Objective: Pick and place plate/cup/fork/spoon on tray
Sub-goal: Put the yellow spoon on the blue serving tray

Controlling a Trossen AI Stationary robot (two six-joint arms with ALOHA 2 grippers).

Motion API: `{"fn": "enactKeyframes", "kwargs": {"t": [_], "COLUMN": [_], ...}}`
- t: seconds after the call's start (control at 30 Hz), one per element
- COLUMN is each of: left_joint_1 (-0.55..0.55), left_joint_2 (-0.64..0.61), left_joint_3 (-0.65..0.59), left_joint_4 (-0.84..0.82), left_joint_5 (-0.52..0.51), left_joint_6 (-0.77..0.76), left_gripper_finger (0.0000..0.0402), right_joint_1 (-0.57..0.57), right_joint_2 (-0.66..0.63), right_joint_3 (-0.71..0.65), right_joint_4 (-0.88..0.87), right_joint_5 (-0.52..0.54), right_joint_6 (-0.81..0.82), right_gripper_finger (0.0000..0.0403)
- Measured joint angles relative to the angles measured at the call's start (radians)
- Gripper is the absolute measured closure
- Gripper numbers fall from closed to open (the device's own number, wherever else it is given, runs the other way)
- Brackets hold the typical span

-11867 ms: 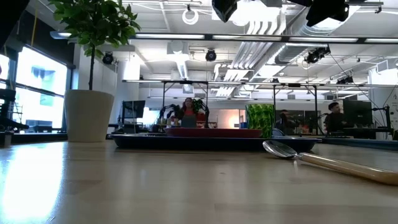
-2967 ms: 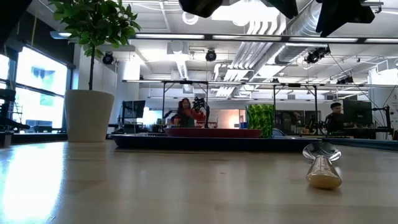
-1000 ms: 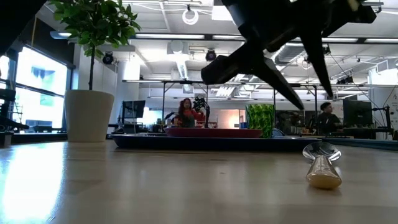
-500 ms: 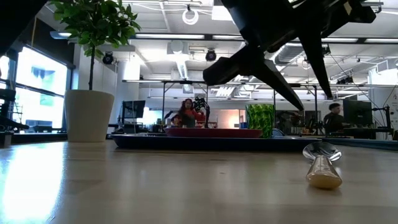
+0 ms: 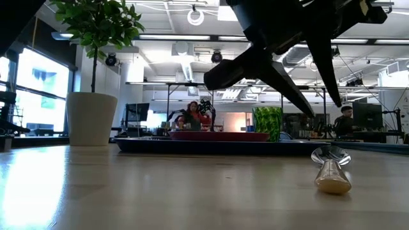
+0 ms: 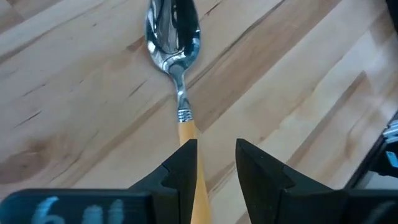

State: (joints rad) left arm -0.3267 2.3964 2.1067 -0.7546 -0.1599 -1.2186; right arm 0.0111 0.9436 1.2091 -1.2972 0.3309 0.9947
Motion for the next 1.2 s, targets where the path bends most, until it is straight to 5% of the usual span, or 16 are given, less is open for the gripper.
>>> {"fn": "enactKeyframes", "kwargs": {"t": [0.93,1.2], "left_joint_1": [0.027,0.043], "left_joint_2": [0.061,0.046], "left_joint_3": [0.0,0.0], "left_joint_4": [0.049,0.034], "left_joint_5": [0.069,0.133], "left_joint_6": [0.002,0.112], "left_gripper_finger": [0.0302,0.0302], "right_joint_1": [0.0,0.049], "right_joint_2": [0.034,0.032], "right_joint_3": [0.0,0.0], "right_joint_4": [-0.002,-0.023], "right_joint_5": [-0.001,-0.203], "right_joint_6": [-0.008,0.099], "right_gripper_finger": [0.0316,0.0316]}}
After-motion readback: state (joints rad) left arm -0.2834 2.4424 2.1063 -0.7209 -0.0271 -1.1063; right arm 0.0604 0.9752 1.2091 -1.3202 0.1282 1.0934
